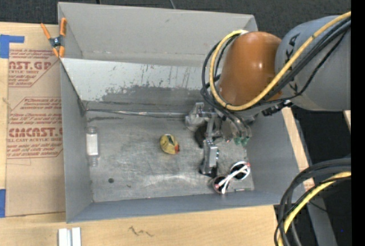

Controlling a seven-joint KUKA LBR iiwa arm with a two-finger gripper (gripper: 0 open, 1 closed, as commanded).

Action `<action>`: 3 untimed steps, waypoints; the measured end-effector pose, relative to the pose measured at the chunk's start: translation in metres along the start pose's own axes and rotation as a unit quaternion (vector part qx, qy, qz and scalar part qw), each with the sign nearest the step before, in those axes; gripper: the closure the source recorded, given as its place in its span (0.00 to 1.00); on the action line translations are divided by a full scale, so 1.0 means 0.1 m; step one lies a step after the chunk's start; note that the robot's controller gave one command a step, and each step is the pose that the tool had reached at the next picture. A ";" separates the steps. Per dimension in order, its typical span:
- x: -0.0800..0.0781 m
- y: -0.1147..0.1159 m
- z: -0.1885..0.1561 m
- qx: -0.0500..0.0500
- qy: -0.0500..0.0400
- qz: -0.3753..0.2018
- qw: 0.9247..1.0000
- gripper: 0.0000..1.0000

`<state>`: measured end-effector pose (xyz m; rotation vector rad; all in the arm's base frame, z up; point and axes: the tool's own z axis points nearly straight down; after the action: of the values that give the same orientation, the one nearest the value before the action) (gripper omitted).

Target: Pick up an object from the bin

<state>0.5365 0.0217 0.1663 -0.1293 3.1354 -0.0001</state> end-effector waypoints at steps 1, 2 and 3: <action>-0.19 0.16 -0.21 0.000 0.005 -0.023 1.000 0.00; 0.31 0.30 0.95 -0.001 0.002 -0.100 0.995 1.00; 0.31 0.30 0.95 -0.001 0.002 -0.100 0.995 1.00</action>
Offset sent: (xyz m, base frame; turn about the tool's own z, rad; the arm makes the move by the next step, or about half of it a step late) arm -0.0326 0.0264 -0.0946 -0.2015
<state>0.5036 0.0488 0.0713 -0.4437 3.1112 0.0019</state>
